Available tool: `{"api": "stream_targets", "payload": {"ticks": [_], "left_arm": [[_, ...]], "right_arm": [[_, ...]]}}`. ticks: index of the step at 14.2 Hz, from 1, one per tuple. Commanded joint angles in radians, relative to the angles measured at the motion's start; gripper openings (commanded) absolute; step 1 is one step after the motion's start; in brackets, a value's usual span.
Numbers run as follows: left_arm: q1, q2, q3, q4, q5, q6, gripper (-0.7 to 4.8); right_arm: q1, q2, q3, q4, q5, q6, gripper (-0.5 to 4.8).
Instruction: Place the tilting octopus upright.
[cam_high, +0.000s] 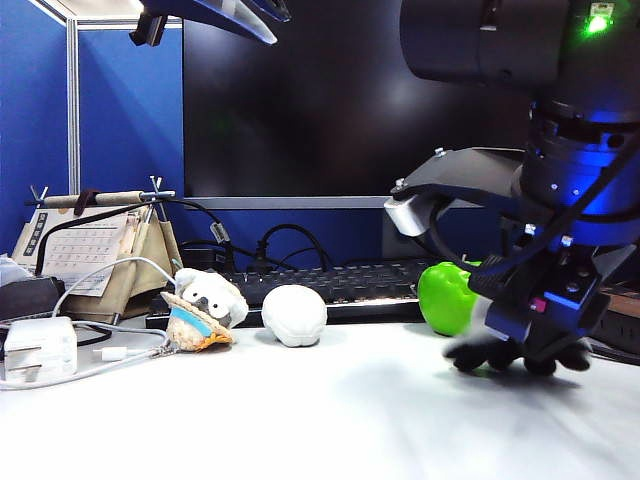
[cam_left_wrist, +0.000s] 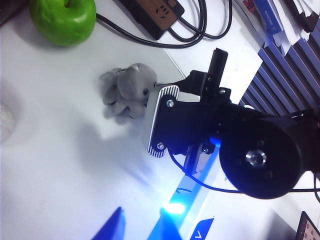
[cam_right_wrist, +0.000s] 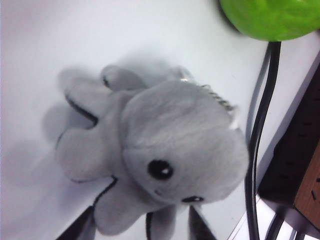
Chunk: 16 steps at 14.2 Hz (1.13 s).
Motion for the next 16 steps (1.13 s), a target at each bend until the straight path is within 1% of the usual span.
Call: {"api": "stream_targets", "payload": {"ticks": [1,3,6,7,9,11,15,16], "left_arm": [[-0.002,-0.002,0.002,0.005,0.004,0.0,1.0],[-0.002,-0.002,0.002,0.004,0.004,0.0,1.0],[-0.002,-0.002,0.002,0.0,0.004,0.0,1.0],[-0.002,-0.002,0.002,-0.004,0.004,0.0,1.0],[-0.002,-0.002,0.002,-0.005,0.004,0.0,1.0],[-0.002,-0.002,0.002,-0.005,0.004,0.0,1.0],[-0.002,-0.002,0.002,-0.006,0.004,0.0,1.0],[-0.002,-0.002,0.002,-0.006,0.004,0.0,1.0]], "right_arm": [[0.002,-0.004,0.004,0.01,0.001,0.006,2.36],[0.002,-0.004,0.004,0.01,-0.002,0.021,2.36],[0.002,-0.006,0.006,0.0,-0.072,0.042,2.36],[0.002,-0.007,0.016,-0.027,-0.085,0.058,2.38],[0.002,-0.021,0.032,-0.049,-0.085,0.058,2.45],[0.002,-0.045,0.061,-0.093,-0.085,0.059,2.85],[0.002,-0.066,0.144,-0.233,-0.08,0.104,2.83],[0.002,-0.07,0.171,-0.265,-0.069,0.11,2.6]]}}
